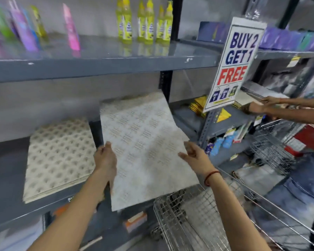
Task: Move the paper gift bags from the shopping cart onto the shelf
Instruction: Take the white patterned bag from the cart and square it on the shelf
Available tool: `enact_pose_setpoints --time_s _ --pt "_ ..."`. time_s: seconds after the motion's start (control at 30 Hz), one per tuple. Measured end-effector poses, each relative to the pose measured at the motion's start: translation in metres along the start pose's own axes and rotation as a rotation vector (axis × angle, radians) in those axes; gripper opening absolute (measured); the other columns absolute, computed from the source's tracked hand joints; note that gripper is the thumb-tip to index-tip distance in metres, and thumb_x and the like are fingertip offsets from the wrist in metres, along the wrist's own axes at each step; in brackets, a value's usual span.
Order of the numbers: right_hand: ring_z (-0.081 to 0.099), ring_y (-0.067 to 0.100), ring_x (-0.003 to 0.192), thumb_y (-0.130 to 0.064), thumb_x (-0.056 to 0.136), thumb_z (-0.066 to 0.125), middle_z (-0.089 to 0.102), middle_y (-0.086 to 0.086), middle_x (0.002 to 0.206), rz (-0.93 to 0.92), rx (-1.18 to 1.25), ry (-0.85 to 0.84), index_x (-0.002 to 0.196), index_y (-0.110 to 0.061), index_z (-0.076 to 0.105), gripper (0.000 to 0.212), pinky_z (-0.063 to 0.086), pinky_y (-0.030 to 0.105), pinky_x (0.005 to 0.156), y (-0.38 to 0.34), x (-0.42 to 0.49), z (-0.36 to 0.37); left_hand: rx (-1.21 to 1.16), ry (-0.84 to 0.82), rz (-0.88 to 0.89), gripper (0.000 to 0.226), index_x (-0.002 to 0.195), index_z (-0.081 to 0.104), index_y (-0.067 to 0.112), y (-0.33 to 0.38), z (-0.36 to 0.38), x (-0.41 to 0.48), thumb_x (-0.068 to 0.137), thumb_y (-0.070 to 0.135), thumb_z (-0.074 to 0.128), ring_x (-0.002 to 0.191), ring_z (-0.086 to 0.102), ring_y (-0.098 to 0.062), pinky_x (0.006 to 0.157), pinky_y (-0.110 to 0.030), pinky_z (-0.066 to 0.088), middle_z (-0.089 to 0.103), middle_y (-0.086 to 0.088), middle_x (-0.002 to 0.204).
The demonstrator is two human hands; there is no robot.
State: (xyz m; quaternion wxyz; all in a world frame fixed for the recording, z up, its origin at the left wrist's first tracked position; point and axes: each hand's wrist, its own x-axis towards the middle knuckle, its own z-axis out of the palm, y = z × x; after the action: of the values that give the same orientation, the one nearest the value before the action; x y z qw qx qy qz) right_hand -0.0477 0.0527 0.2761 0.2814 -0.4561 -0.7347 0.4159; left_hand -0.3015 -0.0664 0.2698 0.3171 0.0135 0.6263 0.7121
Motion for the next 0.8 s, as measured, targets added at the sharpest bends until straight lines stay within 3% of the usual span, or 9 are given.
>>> enact_pose_setpoints --time_s 0.07,0.13,0.23,0.3,0.37,0.53,0.67,0.73,0.8 --pt "0.058 0.010 0.074 -0.026 0.086 0.065 0.057 0.001 0.094 0.089 -0.028 -0.133 0.117 -0.014 0.052 0.036 0.053 0.028 0.058 0.007 0.001 0.012 -0.024 0.054 0.002 0.043 0.131 0.044 -0.006 0.011 -0.002 0.014 0.098 0.022 0.048 0.026 0.037 -0.007 0.030 -0.008 0.028 0.036 -0.004 0.056" --pt "0.065 0.013 0.076 -0.024 0.088 0.062 0.063 0.006 0.105 0.178 0.020 -0.157 0.123 -0.007 0.052 0.040 0.058 0.027 0.062 0.014 0.009 0.022 -0.032 0.073 0.009 0.040 0.132 0.047 -0.002 0.020 0.002 0.023 0.097 0.018 0.049 0.038 0.042 -0.008 0.031 -0.010 0.030 0.041 -0.003 0.059" --pt "0.059 0.024 0.095 -0.020 0.089 0.061 0.062 0.008 0.113 0.194 0.052 0.037 0.122 0.001 0.055 0.040 0.049 0.038 0.083 0.017 0.032 0.028 -0.014 0.069 -0.004 0.027 0.120 0.056 0.001 0.025 0.019 0.036 0.096 0.013 0.050 0.064 0.059 -0.014 0.061 -0.022 0.048 0.059 -0.008 0.079" --pt "0.057 0.024 0.101 -0.017 0.090 0.059 0.062 0.015 0.111 0.204 0.105 0.120 0.121 0.004 0.056 0.038 0.046 0.038 0.089 0.015 0.051 0.028 -0.012 0.051 -0.046 0.009 0.094 0.057 0.006 0.023 0.029 0.039 0.095 0.014 0.053 0.056 0.058 -0.009 0.064 -0.024 0.045 0.055 -0.005 0.074" --pt "0.056 0.032 0.114 -0.014 0.091 0.057 0.061 0.022 0.121 0.200 0.112 0.172 0.122 0.005 0.056 0.036 0.045 0.041 0.098 0.015 0.073 0.025 0.073 -0.008 -0.128 0.017 0.082 0.052 0.005 0.013 0.036 0.037 0.096 0.016 0.051 0.065 0.053 -0.013 0.068 -0.026 0.044 0.050 -0.003 0.075" --pt "0.059 0.040 0.109 -0.012 0.092 0.053 0.064 0.029 0.116 0.160 0.035 0.218 0.112 0.008 0.061 0.029 0.047 0.037 0.088 0.019 0.128 0.016 0.455 -0.103 0.040 0.022 0.088 0.064 0.004 -0.034 0.043 0.037 0.087 0.026 0.065 0.092 0.057 -0.020 0.085 -0.033 0.046 0.062 -0.005 0.088" --pt "0.057 0.042 0.110 -0.013 0.094 0.052 0.062 0.032 0.117 0.184 0.020 0.233 0.112 0.013 0.059 0.032 0.047 0.041 0.092 0.031 0.164 0.011 0.630 -0.218 0.207 0.030 0.063 0.056 0.015 -0.041 0.060 0.029 0.076 0.033 0.076 0.064 0.058 -0.019 0.063 -0.028 0.044 0.059 0.006 0.054" --pt "0.058 0.039 0.110 -0.014 0.093 0.053 0.063 0.029 0.116 0.192 0.019 0.240 0.111 0.009 0.060 0.030 0.047 0.041 0.092 0.037 0.175 0.013 0.700 -0.279 0.238 0.035 0.078 0.067 0.004 -0.040 0.069 0.030 0.070 0.035 0.080 0.075 0.067 -0.023 0.082 -0.035 0.052 0.068 -0.007 0.061" --pt "0.058 0.039 0.110 -0.015 0.094 0.052 0.063 0.029 0.115 0.183 -0.018 0.234 0.111 0.010 0.060 0.031 0.046 0.042 0.093 0.044 0.182 0.017 0.819 -0.341 0.220 0.059 0.114 0.065 0.004 -0.039 0.073 0.029 0.067 0.035 0.083 0.106 0.063 -0.020 0.101 -0.028 0.039 0.073 -0.017 0.104"
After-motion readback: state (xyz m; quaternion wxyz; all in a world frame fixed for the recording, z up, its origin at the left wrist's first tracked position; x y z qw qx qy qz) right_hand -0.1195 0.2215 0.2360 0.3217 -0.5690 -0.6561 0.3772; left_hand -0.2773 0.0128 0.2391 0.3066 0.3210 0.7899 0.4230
